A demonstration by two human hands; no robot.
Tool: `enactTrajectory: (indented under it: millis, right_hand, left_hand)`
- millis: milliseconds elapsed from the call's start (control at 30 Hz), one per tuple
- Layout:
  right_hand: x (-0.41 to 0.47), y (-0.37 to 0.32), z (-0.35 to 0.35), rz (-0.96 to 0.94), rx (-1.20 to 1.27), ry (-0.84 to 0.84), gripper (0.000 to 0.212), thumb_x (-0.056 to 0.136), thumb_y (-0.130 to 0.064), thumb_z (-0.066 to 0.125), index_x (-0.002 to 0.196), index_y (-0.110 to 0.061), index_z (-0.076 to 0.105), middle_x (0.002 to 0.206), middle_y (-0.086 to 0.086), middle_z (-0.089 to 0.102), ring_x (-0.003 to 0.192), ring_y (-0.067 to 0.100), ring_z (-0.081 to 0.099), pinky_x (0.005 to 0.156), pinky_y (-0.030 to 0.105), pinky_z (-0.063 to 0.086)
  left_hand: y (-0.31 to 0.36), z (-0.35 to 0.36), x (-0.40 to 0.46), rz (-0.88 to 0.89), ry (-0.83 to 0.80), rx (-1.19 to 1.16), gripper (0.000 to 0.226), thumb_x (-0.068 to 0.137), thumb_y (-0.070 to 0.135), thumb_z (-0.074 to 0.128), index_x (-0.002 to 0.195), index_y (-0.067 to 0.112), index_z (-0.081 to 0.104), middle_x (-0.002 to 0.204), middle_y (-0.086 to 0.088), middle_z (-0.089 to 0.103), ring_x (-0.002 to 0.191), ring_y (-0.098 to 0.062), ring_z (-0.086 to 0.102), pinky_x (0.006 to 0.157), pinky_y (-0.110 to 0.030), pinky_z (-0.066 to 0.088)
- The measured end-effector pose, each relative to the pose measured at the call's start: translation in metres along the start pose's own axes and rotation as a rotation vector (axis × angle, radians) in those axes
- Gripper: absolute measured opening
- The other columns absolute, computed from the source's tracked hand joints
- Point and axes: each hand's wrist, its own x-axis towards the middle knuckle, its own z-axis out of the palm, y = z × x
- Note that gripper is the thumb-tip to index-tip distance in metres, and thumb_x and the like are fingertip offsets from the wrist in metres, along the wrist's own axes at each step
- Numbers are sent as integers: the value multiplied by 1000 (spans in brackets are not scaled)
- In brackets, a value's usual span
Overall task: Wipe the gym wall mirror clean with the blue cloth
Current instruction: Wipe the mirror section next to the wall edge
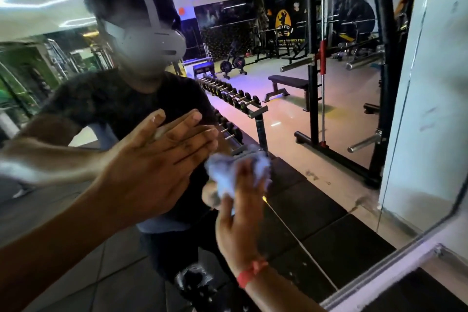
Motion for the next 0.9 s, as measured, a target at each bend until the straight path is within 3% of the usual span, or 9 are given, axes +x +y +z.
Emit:
enactTrajectory:
  millis: [67, 133, 233, 333, 433, 533, 600, 767, 900]
  right_hand:
    - [-15, 15, -11, -495, -159, -282, 60, 97, -22, 52, 155, -28, 40, 166, -12, 26, 158, 22, 16, 128, 45, 13]
    - [8, 47, -34, -622, -211, -296, 59, 96, -23, 54, 153, -32, 41, 162, -15, 33, 156, 20, 24, 124, 50, 24]
    - [62, 83, -56, -141, -82, 28, 56, 102, -25, 48, 156, -24, 37, 159, 3, 43, 146, 35, 41, 112, 62, 38]
    - [80, 65, -45, 267, 142, 341, 54, 101, -15, 45, 154, -6, 40, 161, 15, 39, 150, 35, 35, 121, 60, 28]
    - [46, 42, -35, -167, -28, -46, 62, 101, -20, 48, 160, -18, 28, 169, 0, 23, 156, 35, 19, 128, 47, 11]
    - [50, 82, -64, -754, -263, -367, 60, 101, -26, 50, 158, -30, 31, 167, -9, 28, 157, 27, 21, 124, 53, 23]
    - [86, 92, -78, -808, -305, -323, 56, 103, -28, 47, 157, -31, 33, 164, -9, 34, 155, 24, 25, 120, 56, 28]
    - [164, 8, -64, -558, -150, -130, 53, 101, -28, 47, 154, -20, 44, 164, 0, 34, 155, 39, 21, 121, 62, 22]
    - [162, -37, -27, -1102, -203, -336, 57, 99, -31, 51, 155, -23, 43, 166, -4, 31, 156, 33, 20, 123, 58, 18]
  left_hand:
    - [0, -1, -1, 10, -21, 4, 61, 96, 30, 31, 154, 14, 45, 165, -3, 33, 155, -32, 25, 119, -63, 22]
    - [1, -5, -4, -18, -27, -8, 61, 97, 29, 32, 155, 15, 43, 166, -2, 32, 155, -31, 23, 120, -62, 22]
    - [7, -7, -9, -59, -24, -37, 63, 97, 28, 39, 158, 15, 37, 168, -1, 27, 156, -29, 21, 118, -63, 26]
    - [14, -8, -13, -110, -21, -77, 64, 96, 27, 40, 159, 16, 34, 168, -1, 26, 156, -29, 21, 116, -65, 29]
    - [26, -11, -13, -205, -1, -149, 61, 97, 24, 42, 157, 17, 39, 167, 1, 29, 156, -28, 23, 115, -65, 30]
    - [47, -17, -16, -367, 26, -281, 61, 96, 22, 49, 156, 17, 41, 167, 1, 30, 156, -26, 21, 118, -61, 29]
    - [60, -21, -25, -544, 50, -394, 66, 93, 21, 56, 156, 16, 40, 168, 2, 27, 157, -26, 18, 119, -58, 29]
    - [89, -25, -49, -1108, 173, -518, 80, 93, 27, 58, 163, 21, 21, 172, 6, 11, 159, -24, 1, 125, -46, 19]
    - [102, -12, -58, -1373, 290, -551, 80, 98, 35, 51, 164, 18, 10, 172, 8, 2, 159, -20, -4, 126, -47, 16]
